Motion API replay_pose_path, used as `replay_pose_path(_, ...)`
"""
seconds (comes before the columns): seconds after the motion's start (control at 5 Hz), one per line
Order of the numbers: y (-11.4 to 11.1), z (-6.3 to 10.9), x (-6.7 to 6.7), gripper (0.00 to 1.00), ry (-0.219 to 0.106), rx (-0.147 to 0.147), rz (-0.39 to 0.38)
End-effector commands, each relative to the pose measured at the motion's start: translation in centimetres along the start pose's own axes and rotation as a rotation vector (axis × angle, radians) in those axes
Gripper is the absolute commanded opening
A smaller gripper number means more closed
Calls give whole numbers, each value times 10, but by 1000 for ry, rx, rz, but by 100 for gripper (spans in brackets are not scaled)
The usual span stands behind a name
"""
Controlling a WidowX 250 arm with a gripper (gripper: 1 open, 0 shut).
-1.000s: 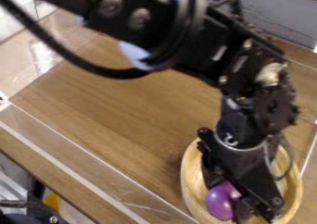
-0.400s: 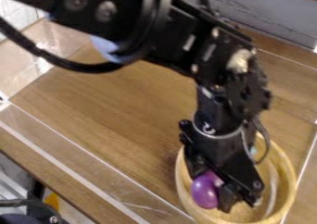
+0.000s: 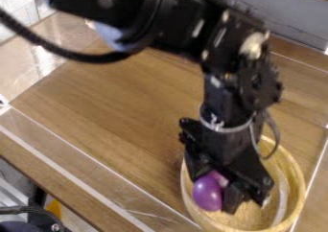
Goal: Remove the purple eggplant from inside the brown bowl and put it on the table
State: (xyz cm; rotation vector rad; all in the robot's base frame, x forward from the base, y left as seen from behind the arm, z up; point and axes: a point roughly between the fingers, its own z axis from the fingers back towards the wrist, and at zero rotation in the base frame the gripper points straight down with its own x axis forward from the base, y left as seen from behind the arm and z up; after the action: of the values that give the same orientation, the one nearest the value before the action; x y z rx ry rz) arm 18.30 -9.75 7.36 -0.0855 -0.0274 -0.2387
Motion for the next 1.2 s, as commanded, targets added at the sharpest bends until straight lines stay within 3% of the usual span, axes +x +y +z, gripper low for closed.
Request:
replay_pose_path(0.0, -4, 34, 10, 0, -65, -9, -23)
replay_pose_path(0.2, -11, 56, 10, 0, -75, -12, -57)
replay_pose_path(0.6, 7, 65, 41, 0, -100, 9, -79)
replay_pose_path(0.8, 32, 76, 48, 0, -122, 50, -23)
replay_pose_path(1.0, 59, 85, 46, 0, -137, 84, 63)
